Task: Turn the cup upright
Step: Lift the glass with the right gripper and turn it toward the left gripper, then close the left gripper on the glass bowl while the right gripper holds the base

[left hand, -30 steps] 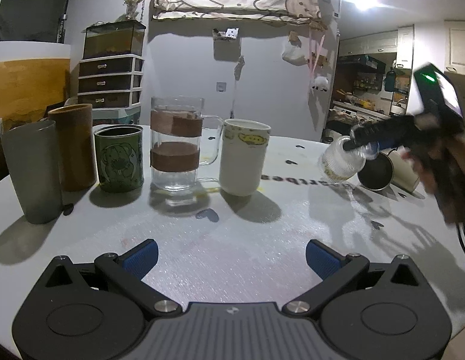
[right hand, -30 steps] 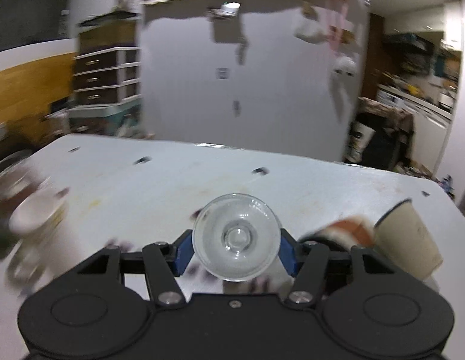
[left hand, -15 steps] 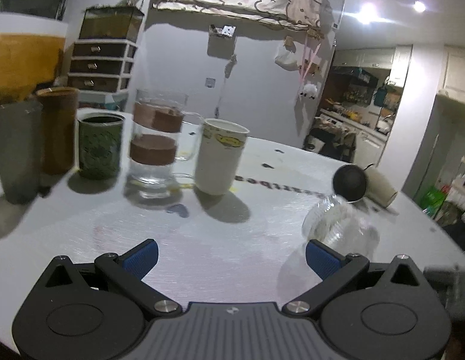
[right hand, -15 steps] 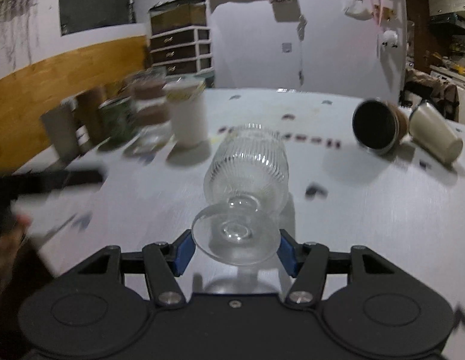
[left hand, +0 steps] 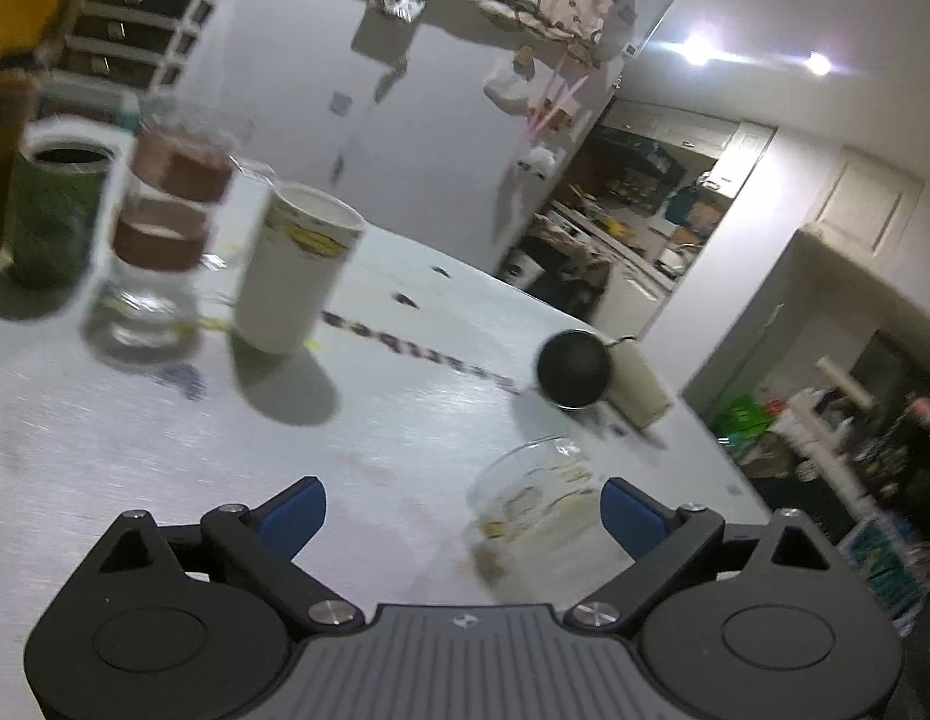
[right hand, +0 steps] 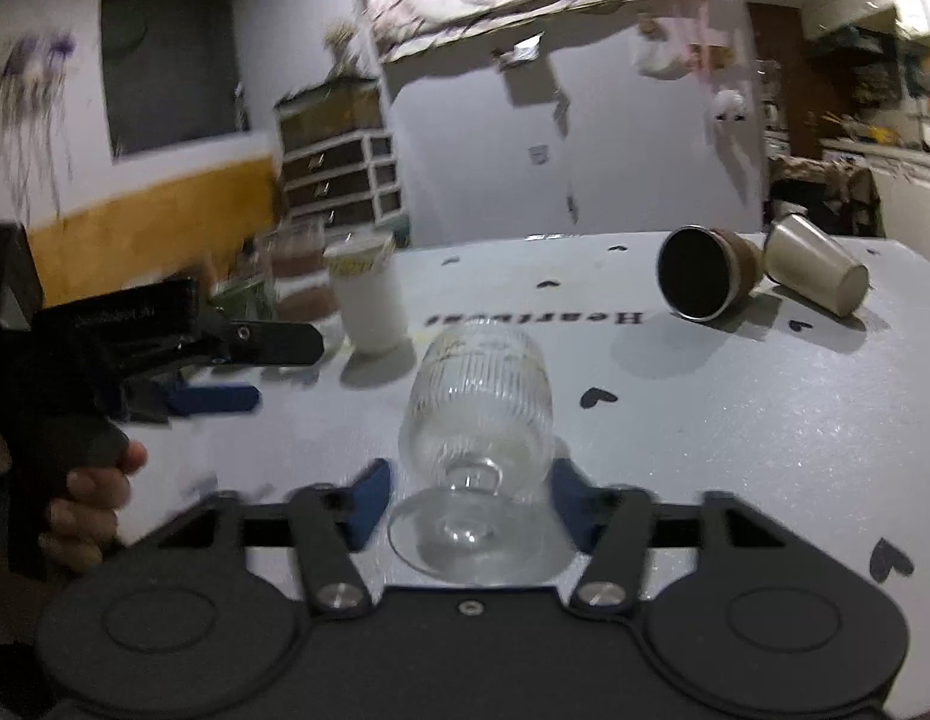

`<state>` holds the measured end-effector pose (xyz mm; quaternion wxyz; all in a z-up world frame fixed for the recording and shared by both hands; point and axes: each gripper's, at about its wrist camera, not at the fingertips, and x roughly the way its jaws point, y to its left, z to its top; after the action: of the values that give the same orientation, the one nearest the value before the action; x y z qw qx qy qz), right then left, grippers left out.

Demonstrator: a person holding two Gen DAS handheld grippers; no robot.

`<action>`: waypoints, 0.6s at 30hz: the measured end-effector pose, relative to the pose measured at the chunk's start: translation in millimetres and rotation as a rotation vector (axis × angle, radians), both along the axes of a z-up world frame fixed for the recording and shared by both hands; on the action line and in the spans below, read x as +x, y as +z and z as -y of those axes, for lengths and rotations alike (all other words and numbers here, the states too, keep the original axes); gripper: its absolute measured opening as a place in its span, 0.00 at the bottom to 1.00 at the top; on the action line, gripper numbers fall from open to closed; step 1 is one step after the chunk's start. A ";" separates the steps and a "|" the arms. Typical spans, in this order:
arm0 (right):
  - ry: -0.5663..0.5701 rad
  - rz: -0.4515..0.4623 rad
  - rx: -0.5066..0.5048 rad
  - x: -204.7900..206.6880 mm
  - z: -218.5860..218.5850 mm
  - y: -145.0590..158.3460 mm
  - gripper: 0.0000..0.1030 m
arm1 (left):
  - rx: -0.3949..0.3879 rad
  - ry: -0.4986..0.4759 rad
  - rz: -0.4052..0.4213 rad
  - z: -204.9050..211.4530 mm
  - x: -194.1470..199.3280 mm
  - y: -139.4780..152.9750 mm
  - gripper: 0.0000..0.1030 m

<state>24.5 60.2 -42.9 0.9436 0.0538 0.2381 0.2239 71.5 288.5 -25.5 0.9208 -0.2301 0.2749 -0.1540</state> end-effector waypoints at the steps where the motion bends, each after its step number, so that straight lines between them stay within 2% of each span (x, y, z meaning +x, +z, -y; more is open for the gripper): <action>1: -0.003 -0.004 0.017 0.0 2.1 -1.7 0.46 | -0.020 -0.016 -0.013 2.3 5.5 -0.4 0.94; 8: -0.001 0.012 0.040 -2.0 4.5 -8.6 0.45 | -0.105 -0.119 -0.151 26.7 45.0 -12.8 0.91; 14: 0.002 0.027 0.043 -4.6 5.6 -11.2 0.45 | -0.131 -0.148 -0.243 48.2 79.4 -24.5 0.91; 18: 0.003 0.037 0.042 -6.6 5.7 -12.5 0.45 | -0.179 -0.176 -0.331 54.2 97.6 -36.8 0.83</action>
<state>17.9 54.4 -55.4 0.9460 0.0690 0.2161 0.2314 169.0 234.3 -62.2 0.8219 -0.3081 0.4266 -0.2180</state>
